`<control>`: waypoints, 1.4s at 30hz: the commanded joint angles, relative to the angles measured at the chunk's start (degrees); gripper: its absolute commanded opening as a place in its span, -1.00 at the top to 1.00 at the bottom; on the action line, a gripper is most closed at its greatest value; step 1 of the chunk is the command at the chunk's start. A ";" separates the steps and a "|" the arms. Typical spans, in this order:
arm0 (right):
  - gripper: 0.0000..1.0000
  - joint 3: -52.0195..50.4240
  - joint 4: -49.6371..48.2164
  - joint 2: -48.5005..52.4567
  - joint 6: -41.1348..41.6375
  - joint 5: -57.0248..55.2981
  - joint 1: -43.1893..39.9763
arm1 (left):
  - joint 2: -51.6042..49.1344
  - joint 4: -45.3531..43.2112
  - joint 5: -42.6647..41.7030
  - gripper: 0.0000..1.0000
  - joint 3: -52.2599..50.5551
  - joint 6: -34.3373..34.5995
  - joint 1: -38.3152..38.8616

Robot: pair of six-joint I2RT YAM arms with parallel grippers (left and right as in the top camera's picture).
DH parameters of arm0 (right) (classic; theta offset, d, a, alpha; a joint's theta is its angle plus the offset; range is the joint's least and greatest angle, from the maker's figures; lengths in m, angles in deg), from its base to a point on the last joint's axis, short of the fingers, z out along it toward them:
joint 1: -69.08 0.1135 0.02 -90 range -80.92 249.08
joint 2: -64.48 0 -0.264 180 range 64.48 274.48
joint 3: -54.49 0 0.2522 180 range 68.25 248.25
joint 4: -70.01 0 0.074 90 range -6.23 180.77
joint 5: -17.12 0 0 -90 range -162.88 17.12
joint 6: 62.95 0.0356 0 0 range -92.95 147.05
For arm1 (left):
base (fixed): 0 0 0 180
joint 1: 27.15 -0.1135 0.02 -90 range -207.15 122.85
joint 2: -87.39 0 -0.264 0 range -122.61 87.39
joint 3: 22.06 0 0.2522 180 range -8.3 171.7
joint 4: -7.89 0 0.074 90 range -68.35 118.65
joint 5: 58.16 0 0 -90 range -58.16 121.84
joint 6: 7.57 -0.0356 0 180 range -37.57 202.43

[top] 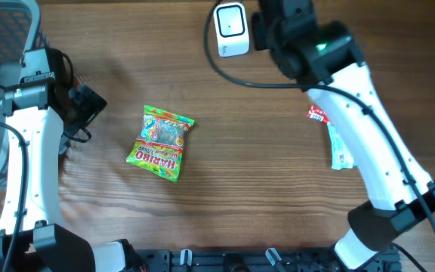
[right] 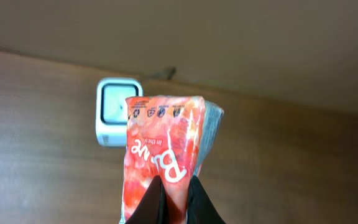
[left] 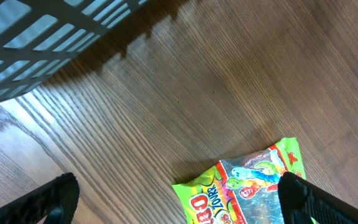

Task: Scan the item barcode
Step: 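Raise the red snack box with the right gripper to the white scanner, then carry the red snack box right and lower it beside the wipes pack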

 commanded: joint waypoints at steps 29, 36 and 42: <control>0.91 0.90 -33.59 34.67 -20.39 -15.63 1.53 | -0.37 0.07 -0.26 -1.00 0.04 0.70 -0.37; 0.91 0.90 -42.12 37.38 -32.68 -16.11 1.53 | -0.37 0.07 -0.26 -1.00 0.04 0.70 -0.37; 0.92 0.90 -46.10 37.38 -34.58 -16.48 1.53 | -0.37 0.07 -0.26 -1.00 0.04 0.70 -0.37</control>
